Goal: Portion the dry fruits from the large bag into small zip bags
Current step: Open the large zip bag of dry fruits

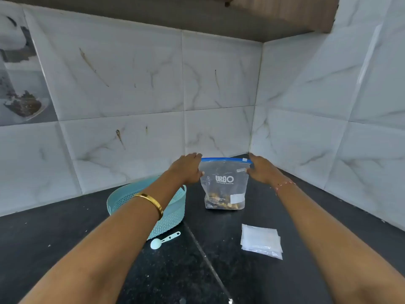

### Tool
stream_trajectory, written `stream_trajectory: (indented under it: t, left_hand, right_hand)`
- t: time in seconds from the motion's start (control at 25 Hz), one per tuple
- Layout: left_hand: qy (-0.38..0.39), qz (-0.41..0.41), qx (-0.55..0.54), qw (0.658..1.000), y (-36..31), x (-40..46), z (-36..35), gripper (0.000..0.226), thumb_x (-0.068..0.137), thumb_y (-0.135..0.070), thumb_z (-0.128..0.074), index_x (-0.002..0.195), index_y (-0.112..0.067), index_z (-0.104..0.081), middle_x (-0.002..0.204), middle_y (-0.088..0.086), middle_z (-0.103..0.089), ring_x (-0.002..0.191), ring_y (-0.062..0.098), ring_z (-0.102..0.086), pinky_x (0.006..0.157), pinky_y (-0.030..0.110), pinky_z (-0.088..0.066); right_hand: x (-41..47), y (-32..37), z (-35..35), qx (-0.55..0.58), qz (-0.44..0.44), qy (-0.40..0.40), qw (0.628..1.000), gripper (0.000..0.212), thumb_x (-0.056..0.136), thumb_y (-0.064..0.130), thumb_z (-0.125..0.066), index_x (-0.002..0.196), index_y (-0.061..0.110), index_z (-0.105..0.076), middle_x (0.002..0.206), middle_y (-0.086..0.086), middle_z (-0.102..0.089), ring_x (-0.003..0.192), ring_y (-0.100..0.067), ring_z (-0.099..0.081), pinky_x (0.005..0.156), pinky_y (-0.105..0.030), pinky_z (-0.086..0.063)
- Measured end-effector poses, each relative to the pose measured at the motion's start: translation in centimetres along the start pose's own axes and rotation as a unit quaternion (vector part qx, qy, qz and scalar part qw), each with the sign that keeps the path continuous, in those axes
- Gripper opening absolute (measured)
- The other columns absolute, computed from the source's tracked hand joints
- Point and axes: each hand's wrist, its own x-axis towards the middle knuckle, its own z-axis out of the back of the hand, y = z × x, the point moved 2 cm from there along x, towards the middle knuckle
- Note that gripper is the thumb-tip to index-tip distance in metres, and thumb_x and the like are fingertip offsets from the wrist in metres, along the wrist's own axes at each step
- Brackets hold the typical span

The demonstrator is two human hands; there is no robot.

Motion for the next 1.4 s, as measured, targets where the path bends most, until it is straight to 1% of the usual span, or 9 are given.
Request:
stream_trajectory:
  t: [0.2, 0.36, 0.44, 0.68, 0.76, 0.92, 1.12, 1.24, 1.4]
  left_hand:
    - [0.004, 0.021, -0.089, 0.996, 0.8, 2.8, -1.3, 0.063, 0.094, -0.030, -0.048, 0.146, -0.009, -0.019, 0.153, 0.011, -0.027, 0.136, 0.028, -0.034, 0.110, 0.039, -0.030]
    - [-0.042, 0.023, -0.146, 0.988, 1.2, 4.1, -2.5, 0.046, 0.093, -0.017, -0.049, 0.137, -0.007, -0.041, 0.132, 0.016, -0.054, 0.118, 0.029, -0.052, 0.099, 0.035, -0.039]
    - [-0.088, 0.034, -0.191, 0.977, 1.2, 4.0, -3.0, 0.035, 0.091, -0.009, -0.050, 0.126, -0.007, -0.056, 0.120, 0.016, -0.063, 0.107, 0.028, -0.058, 0.092, 0.031, -0.043]
    - [-0.186, 0.049, -0.336, 0.922, 0.0, 2.0, -2.4, 0.021, 0.087, -0.004, -0.056, 0.104, -0.004, -0.070, 0.097, 0.013, -0.071, 0.083, 0.016, -0.060, 0.079, 0.022, -0.045]
    - [-0.209, 0.059, -0.377, 0.900, -0.2, 0.3, -2.3, 0.020, 0.086, -0.004, -0.058, 0.102, -0.004, -0.070, 0.094, 0.012, -0.072, 0.081, 0.015, -0.062, 0.080, 0.025, -0.049]
    - [-0.221, 0.083, -0.414, 0.879, -0.2, -3.7, -1.8, 0.018, 0.085, -0.004, -0.060, 0.098, -0.008, -0.072, 0.091, 0.009, -0.071, 0.077, 0.017, -0.063, 0.073, 0.015, -0.049]
    - [-0.214, 0.127, -0.488, 0.837, 0.4, -9.7, -1.1, 0.028, 0.083, -0.001, -0.061, 0.081, -0.028, -0.069, 0.077, -0.001, -0.069, 0.081, 0.025, -0.070, 0.081, 0.034, -0.056]
    - [-0.207, 0.151, -0.455, 0.853, 1.0, -12.5, -0.8, 0.022, 0.083, 0.001, -0.060, 0.090, -0.017, -0.071, 0.074, -0.011, -0.066, 0.062, -0.003, -0.064, 0.065, 0.007, -0.047]
    - [-0.221, 0.183, -0.379, 0.880, 1.8, -14.4, -0.2, 0.021, 0.084, -0.003, -0.061, 0.094, -0.018, -0.072, 0.080, -0.014, -0.065, 0.067, 0.011, -0.057, 0.063, 0.014, -0.042]
  right_hand:
    - [2.1, -0.8, -1.5, 0.080, -0.024, -0.040, 0.996, 0.053, 0.088, 0.008, -0.052, 0.138, 0.003, -0.037, 0.139, -0.015, -0.046, 0.123, -0.030, -0.046, 0.101, -0.033, -0.037]
    - [2.8, -1.1, -2.0, 0.130, -0.054, -0.098, 0.985, 0.008, 0.083, 0.000, -0.051, 0.081, 0.000, -0.058, 0.077, -0.011, -0.057, 0.075, -0.026, -0.049, 0.058, -0.024, -0.035]
    - [2.7, -1.2, -2.4, 0.154, -0.055, -0.123, 0.979, 0.019, 0.082, -0.001, -0.052, 0.065, 0.006, -0.050, 0.061, -0.002, -0.045, 0.067, -0.022, -0.043, 0.050, -0.017, -0.030]
    - [0.7, -0.7, -2.0, 0.273, -0.063, -0.219, 0.935, 0.017, 0.081, -0.004, -0.056, 0.078, 0.012, -0.061, 0.077, -0.009, -0.061, 0.074, -0.033, -0.062, 0.074, -0.038, -0.053]
    - [-0.7, 0.2, -1.6, 0.289, -0.053, -0.230, 0.928, 0.021, 0.081, -0.007, -0.053, 0.081, 0.012, -0.062, 0.078, -0.011, -0.062, 0.069, -0.031, -0.063, 0.073, -0.034, -0.054]
    - [-4.1, 2.4, -0.9, 0.309, -0.036, -0.214, 0.926, 0.025, 0.081, -0.009, -0.049, 0.083, 0.011, -0.064, 0.064, -0.003, -0.060, 0.045, -0.005, -0.056, 0.054, -0.013, -0.050]
    - [-8.7, 5.6, -1.1, 0.356, -0.022, -0.130, 0.925, 0.027, 0.080, -0.011, -0.050, 0.082, 0.011, -0.067, 0.070, -0.003, -0.065, 0.042, -0.004, -0.056, 0.055, -0.015, -0.052]
    - [-11.0, 6.8, -2.3, 0.378, -0.012, -0.081, 0.922, 0.027, 0.079, -0.011, -0.055, 0.077, 0.014, -0.066, 0.076, -0.004, -0.068, 0.043, -0.008, -0.057, 0.053, -0.017, -0.052]
    - [-12.4, 7.0, -3.3, 0.405, -0.012, -0.066, 0.912, 0.021, 0.078, -0.004, -0.065, 0.075, 0.017, -0.065, 0.069, -0.004, -0.068, 0.044, -0.009, -0.056, 0.051, -0.017, -0.051]
